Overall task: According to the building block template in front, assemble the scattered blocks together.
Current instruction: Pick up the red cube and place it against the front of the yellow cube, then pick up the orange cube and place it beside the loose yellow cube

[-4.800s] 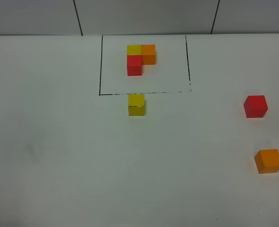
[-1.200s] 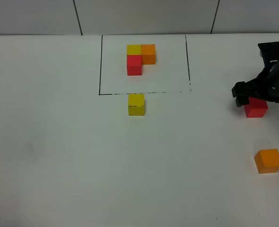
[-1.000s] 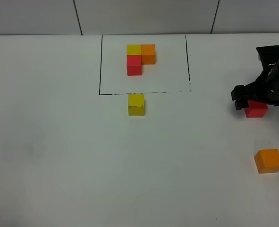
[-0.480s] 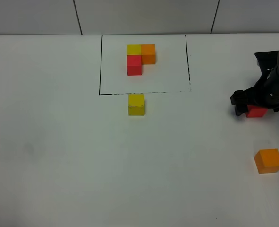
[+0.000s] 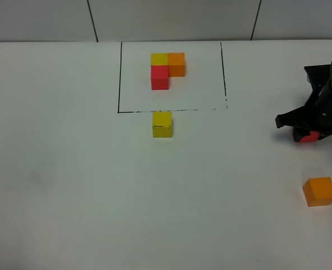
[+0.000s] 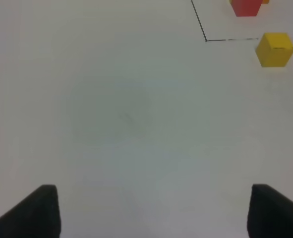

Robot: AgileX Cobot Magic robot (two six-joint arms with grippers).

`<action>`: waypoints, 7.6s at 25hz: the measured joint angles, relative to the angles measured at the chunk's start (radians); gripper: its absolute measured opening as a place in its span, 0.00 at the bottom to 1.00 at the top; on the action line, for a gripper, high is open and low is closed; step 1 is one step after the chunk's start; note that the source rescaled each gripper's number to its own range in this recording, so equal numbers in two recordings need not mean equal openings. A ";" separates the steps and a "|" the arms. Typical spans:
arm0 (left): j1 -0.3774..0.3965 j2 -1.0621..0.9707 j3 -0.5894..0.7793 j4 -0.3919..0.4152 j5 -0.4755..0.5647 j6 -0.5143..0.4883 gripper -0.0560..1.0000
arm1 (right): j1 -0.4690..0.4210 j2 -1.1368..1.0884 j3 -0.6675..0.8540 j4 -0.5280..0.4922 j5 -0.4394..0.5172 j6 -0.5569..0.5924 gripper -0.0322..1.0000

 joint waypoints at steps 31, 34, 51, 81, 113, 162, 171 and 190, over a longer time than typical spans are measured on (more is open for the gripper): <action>0.000 0.000 0.000 0.000 0.000 0.000 0.64 | 0.714 0.109 -0.341 -0.094 0.237 0.771 0.03; 0.000 0.000 0.000 0.000 0.000 0.000 0.64 | 0.731 0.159 -0.407 -0.094 0.275 0.774 0.03; 0.000 0.000 0.000 0.000 0.000 0.000 0.64 | 0.757 0.332 -0.588 -0.166 0.344 0.828 0.03; 0.000 0.000 0.000 0.000 0.000 0.000 0.64 | 0.736 0.351 -0.599 -0.172 0.314 0.841 0.04; 0.000 0.000 0.000 0.000 0.000 0.000 0.64 | 0.716 0.353 -0.601 -0.147 0.292 0.845 0.03; 0.000 0.000 0.000 0.000 0.000 0.000 0.64 | 0.504 -0.296 0.080 -0.110 0.120 0.574 1.00; 0.000 0.000 0.000 0.000 0.000 0.000 0.64 | 0.363 -0.461 0.313 -0.118 0.117 0.480 1.00; 0.000 0.000 0.000 0.000 0.000 0.000 0.64 | 0.113 -0.463 0.412 -0.040 0.086 0.169 0.94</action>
